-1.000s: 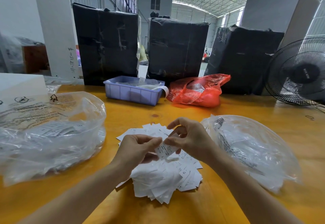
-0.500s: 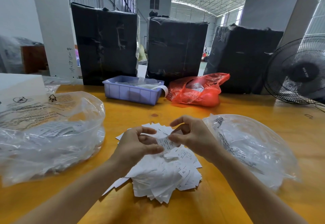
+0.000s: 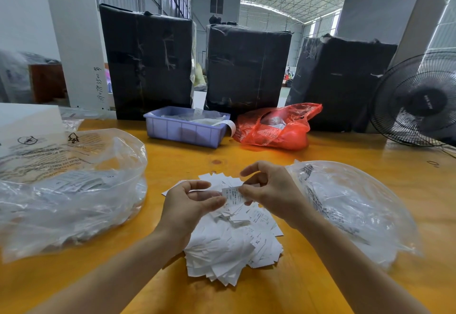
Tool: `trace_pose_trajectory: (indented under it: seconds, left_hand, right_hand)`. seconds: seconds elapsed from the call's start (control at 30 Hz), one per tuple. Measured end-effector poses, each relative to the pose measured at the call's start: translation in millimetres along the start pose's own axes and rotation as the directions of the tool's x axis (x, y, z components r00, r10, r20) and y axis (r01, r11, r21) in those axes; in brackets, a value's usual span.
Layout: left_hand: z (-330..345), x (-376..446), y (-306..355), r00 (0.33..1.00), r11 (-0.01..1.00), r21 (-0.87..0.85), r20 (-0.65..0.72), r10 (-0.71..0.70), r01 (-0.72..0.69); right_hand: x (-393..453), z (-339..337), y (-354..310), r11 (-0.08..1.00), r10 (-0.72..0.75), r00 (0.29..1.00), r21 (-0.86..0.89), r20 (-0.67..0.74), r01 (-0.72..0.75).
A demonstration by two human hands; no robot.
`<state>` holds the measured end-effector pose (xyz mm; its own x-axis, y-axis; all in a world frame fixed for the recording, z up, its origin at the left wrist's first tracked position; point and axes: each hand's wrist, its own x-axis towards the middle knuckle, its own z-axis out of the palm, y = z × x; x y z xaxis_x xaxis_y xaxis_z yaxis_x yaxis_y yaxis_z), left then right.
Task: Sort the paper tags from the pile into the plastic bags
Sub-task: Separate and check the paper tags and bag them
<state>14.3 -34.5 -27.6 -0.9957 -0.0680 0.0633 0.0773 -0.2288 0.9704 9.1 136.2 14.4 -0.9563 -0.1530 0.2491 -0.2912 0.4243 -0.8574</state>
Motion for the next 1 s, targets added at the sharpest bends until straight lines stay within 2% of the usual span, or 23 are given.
trace_pose_trajectory:
  seconds: [0.13,0.33,0.53,0.73,0.8,0.9,1.0]
  left_hand:
    - [0.1,-0.6,-2.7,1.000,1.000,-0.025,-0.021,0.009,-0.009]
    - [0.7,-1.6,-1.5,0.998,0.994,0.083,-0.001,0.065,-0.065]
    - [1.4,-2.4,-0.5,0.999,0.997,0.082,0.049,-0.004,0.000]
    - [3.1,-8.1,-2.6,0.990,0.982,0.190,0.140,-0.030,0.002]
    - [4.2,-10.0,-3.8,0.990,0.981,0.196,0.139,-0.030,0.003]
    - [3.5,-8.3,-5.3,0.995,0.992,0.116,0.081,-0.053,0.043]
    - [2.2,-5.5,-4.6,0.994,0.994,-0.034,0.033,-0.103,0.104]
  right_hand:
    - [-0.3,0.8,-0.8,1.000,0.009,1.000,0.002,-0.009,-0.009]
    - [-1.8,-0.8,-3.0,0.998,0.024,1.000,0.053,0.019,-0.025]
    - [-1.1,-3.0,-3.8,0.998,0.014,0.999,0.054,0.047,-0.016]
    - [-2.1,5.3,-0.3,0.999,0.002,0.997,0.049,0.079,-0.006]
    - [-3.1,12.9,1.6,1.000,-0.016,0.999,0.017,0.029,0.016]
    - [-3.5,23.2,5.7,0.997,-0.075,0.992,-0.025,-0.104,0.073]
    - [-5.0,28.7,7.6,0.989,-0.121,0.986,-0.100,-0.117,0.110]
